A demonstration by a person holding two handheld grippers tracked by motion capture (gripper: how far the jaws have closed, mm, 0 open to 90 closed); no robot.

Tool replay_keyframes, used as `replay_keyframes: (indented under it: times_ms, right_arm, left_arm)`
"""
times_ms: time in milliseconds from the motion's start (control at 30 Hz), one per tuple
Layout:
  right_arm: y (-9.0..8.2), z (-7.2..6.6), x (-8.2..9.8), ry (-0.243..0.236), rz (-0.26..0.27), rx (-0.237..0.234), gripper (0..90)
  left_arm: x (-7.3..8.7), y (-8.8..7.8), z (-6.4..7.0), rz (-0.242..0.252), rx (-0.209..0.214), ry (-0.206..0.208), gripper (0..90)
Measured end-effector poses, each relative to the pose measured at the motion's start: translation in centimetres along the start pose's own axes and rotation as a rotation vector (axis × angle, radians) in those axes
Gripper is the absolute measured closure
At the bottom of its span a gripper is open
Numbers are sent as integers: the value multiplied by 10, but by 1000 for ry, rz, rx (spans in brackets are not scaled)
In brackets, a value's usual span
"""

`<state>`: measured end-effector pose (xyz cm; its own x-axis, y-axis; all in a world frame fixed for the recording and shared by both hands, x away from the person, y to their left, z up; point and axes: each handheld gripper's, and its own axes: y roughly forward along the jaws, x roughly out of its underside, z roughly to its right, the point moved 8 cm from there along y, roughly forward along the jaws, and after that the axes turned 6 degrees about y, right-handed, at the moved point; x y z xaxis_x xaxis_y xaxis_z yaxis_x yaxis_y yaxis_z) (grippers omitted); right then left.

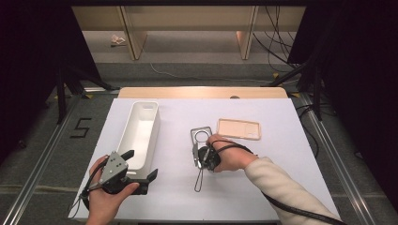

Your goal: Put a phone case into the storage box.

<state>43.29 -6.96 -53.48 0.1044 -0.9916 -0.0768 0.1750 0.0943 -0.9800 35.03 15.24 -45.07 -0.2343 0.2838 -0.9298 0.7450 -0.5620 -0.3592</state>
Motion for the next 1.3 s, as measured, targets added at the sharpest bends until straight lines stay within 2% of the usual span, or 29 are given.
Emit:
replay_keyframes:
  times_ms: [167, 267, 700, 1300]
  right_arm:
    - [0, -1, -1, -21, -9, 6, 680]
    - [0, -2, -1, -15, -11, -4, 699]
    - [1, -2, -3, -40, -30, -27, 762]
    - [1, -4, -7, -38, -35, -26, 827]
  left_arm:
    - [0, 0, 0, 1, 0, -1, 0]
    - [0, 0, 0, 3, 0, 0, 0]
    - [0, 0, 0, 4, 1, 0, 0]
    - [0, 0, 1, 4, 2, -1, 2]
